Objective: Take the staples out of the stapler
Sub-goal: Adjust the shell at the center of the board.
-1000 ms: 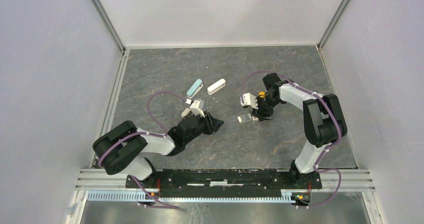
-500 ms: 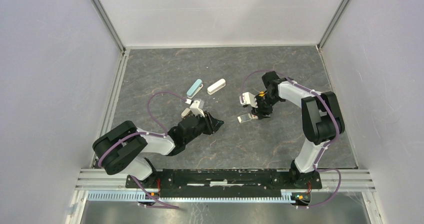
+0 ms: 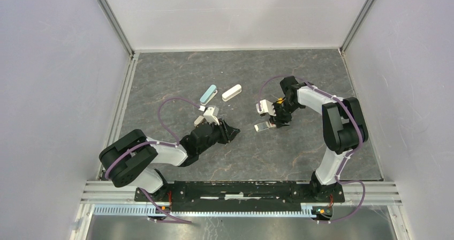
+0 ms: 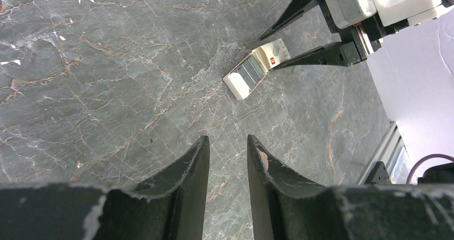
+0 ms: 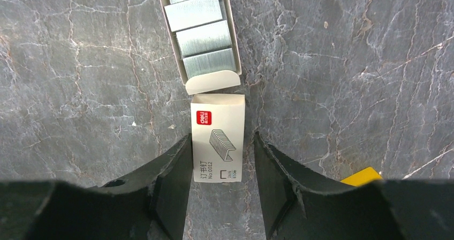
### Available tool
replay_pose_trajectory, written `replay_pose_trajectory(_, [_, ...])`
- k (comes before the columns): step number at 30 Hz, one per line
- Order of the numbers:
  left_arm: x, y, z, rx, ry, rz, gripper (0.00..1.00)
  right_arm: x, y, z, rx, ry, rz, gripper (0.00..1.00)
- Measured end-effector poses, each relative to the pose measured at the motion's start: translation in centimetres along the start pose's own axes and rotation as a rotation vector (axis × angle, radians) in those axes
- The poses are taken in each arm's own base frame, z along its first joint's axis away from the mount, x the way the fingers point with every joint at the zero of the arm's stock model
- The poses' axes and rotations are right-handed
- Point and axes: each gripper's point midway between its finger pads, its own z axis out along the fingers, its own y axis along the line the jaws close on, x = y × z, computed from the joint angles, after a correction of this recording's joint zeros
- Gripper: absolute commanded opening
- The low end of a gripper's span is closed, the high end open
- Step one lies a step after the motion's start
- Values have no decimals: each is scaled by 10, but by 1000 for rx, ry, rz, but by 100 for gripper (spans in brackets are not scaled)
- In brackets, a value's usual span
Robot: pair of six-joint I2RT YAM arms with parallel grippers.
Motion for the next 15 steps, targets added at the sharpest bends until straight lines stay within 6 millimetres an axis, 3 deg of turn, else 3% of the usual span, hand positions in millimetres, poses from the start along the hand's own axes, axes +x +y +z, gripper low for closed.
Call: replay_pose_trajectory(15, [0,0,0,1,-1,0,39,-6,2,3,-24,2,-18,48])
